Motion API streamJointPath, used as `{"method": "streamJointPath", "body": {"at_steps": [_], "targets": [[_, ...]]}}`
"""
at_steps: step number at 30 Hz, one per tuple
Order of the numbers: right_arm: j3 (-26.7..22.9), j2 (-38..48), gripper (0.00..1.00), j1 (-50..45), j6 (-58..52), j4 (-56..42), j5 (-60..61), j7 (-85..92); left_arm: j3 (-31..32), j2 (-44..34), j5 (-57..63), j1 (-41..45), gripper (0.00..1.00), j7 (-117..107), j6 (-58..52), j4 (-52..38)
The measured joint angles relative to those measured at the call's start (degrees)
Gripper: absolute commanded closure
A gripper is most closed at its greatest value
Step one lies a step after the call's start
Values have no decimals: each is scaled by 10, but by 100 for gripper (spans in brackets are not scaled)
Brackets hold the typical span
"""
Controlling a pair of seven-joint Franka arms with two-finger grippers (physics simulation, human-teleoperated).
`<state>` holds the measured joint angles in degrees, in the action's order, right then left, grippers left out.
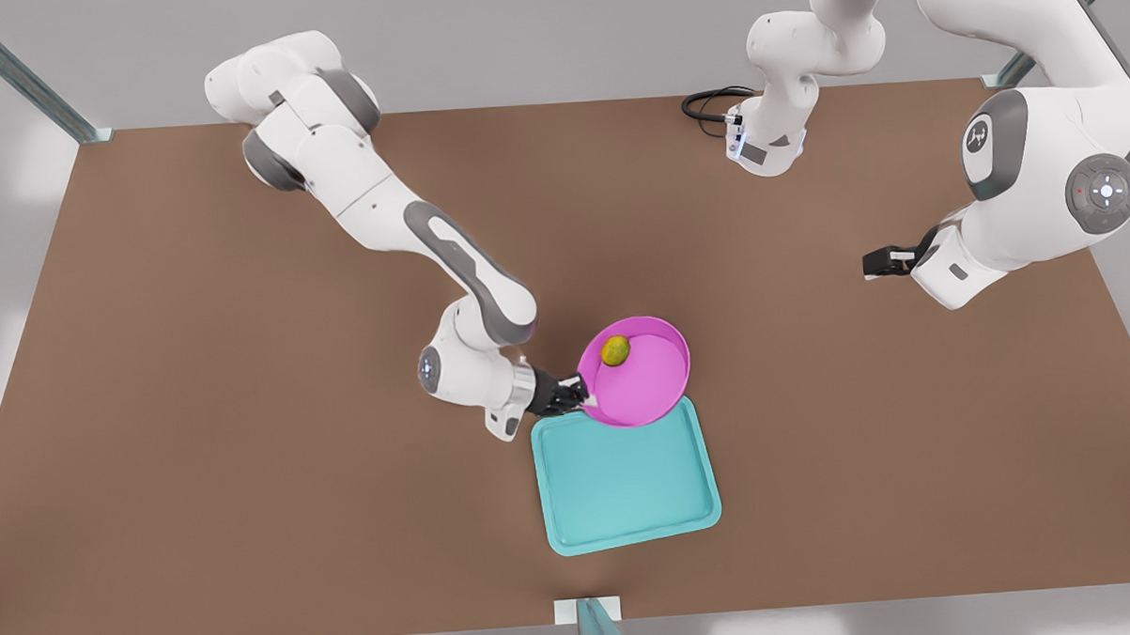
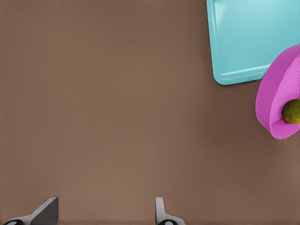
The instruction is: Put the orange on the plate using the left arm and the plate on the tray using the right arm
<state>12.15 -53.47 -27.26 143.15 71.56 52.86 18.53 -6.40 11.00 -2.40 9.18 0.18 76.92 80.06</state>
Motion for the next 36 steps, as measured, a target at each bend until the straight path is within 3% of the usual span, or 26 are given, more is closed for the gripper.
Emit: {"method": "streamJointPath", "body": {"at_steps": [7, 12, 13, 23, 26, 28, 31, 34, 36], "targets": [[-69, -134, 79, 0, -61, -212, -3, -9, -6, 11, -3, -1, 0, 0, 0, -2], [-83, -162, 78, -1, -86, -249, -3, -6, -11, 20, -4, -4, 0, 1, 2, -2], [-83, -163, 0, -1, -89, -250, -4, -7, -11, 20, -5, -4, 0, 2, 2, -2], [-84, -162, 0, -1, -100, -249, -8, -9, -11, 21, -5, -4, 0, 4, 4, -2], [-113, -152, 0, -1, -113, -246, -11, -10, -12, 23, -5, -5, 0, 4, 5, -2], [-176, -106, 0, -1, -183, -249, -61, -14, -12, 25, -4, -5, 0, 5, 4, -7], [-321, -5, 0, -1, -379, -246, -146, -17, -12, 27, -3, -5, 0, 5, 3, -14], [-356, 126, 0, -15, -542, -247, -280, -13, -12, 59, -3, -5, 0, 4, -7, -65], [-340, 227, 0, -30, -622, -214, -369, -12, -12, 72, -5, -5, 0, 4, -18, -88]]}}
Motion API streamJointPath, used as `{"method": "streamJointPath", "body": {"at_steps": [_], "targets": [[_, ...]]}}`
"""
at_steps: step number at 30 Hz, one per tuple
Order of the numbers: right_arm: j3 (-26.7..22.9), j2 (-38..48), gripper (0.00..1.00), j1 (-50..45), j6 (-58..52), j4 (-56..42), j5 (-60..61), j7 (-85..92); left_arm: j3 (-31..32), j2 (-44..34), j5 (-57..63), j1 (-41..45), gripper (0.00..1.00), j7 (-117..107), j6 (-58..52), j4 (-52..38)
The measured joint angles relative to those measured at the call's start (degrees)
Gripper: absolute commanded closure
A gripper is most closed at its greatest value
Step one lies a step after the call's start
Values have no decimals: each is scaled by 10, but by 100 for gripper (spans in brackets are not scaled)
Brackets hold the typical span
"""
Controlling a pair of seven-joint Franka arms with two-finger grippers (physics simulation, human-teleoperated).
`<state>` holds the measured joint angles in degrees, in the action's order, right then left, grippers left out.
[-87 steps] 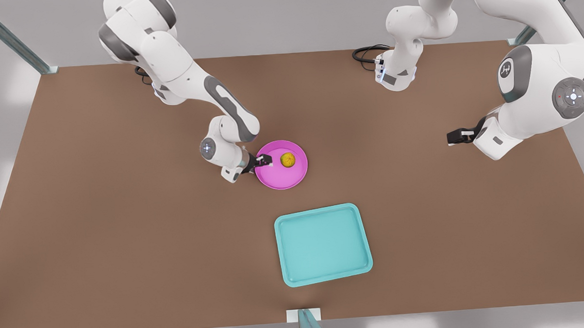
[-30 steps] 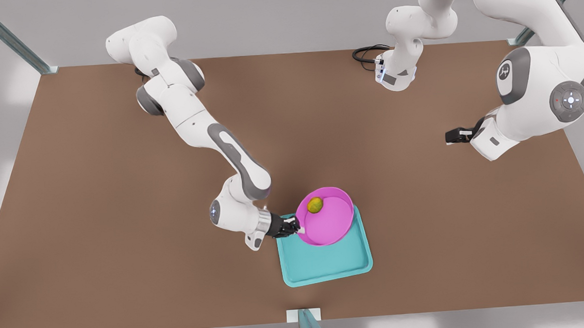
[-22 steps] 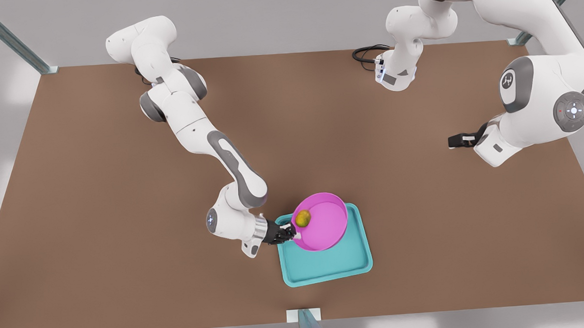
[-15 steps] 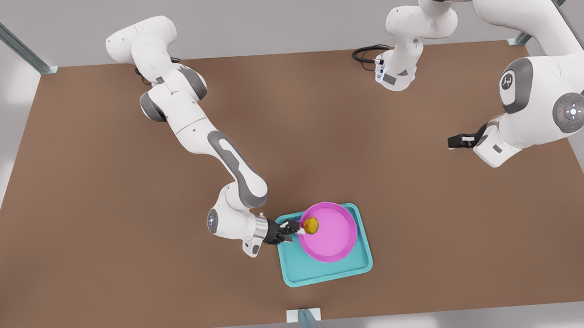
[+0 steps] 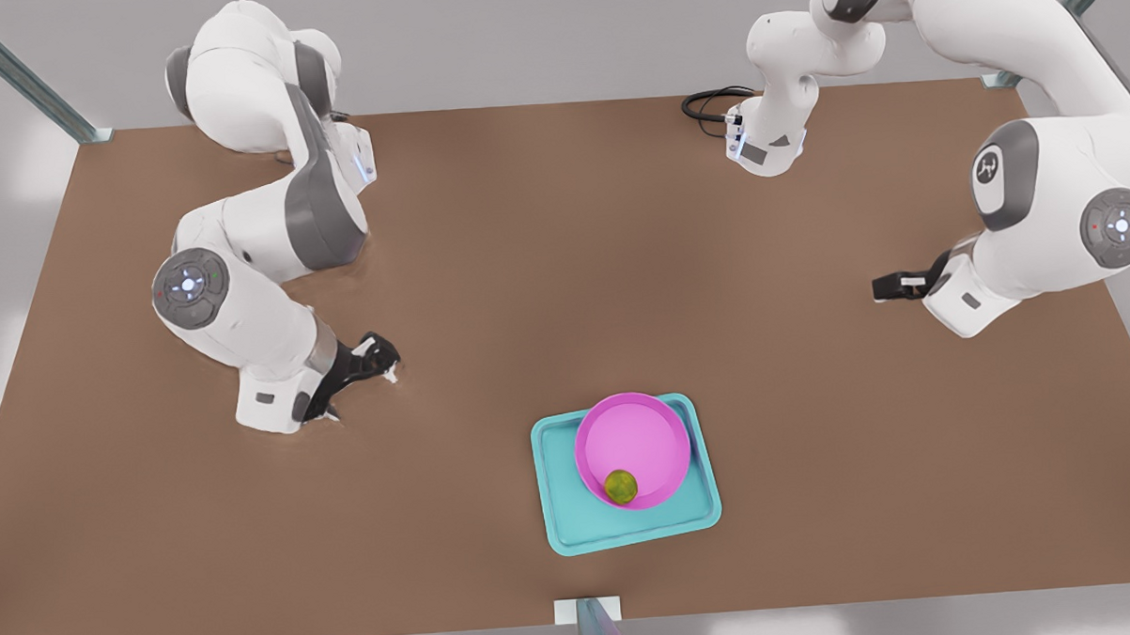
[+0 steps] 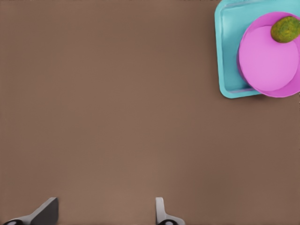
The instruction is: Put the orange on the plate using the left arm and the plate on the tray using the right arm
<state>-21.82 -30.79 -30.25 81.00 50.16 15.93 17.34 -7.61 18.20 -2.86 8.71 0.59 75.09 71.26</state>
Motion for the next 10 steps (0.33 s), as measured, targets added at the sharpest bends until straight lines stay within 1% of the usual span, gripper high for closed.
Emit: {"method": "streamJointPath", "body": {"at_steps": [1, 2, 3, 4, 6, 10], "targets": [[26, 55, 0, 3, -24, 49, -41, -1, 0, 3, -1, 0, 0, 0, -4, -4], [63, 123, 0, 16, -31, 132, -79, -3, 1, 5, -1, 0, 0, 0, -8, -6], [86, 175, 0, 25, -33, 199, -109, -7, 1, 7, -2, 0, 0, 0, -11, -8], [98, 204, 0, 30, -34, 237, -132, -11, 2, 9, -2, 1, 0, -1, -14, -11], [108, 225, 0, 34, -36, 267, -162, -20, 2, 11, -2, 1, 0, -1, -18, -13], [111, 232, 0, 40, -40, 277, -189, -36, 2, 11, -3, 1, 0, -2, -22, -14]]}}
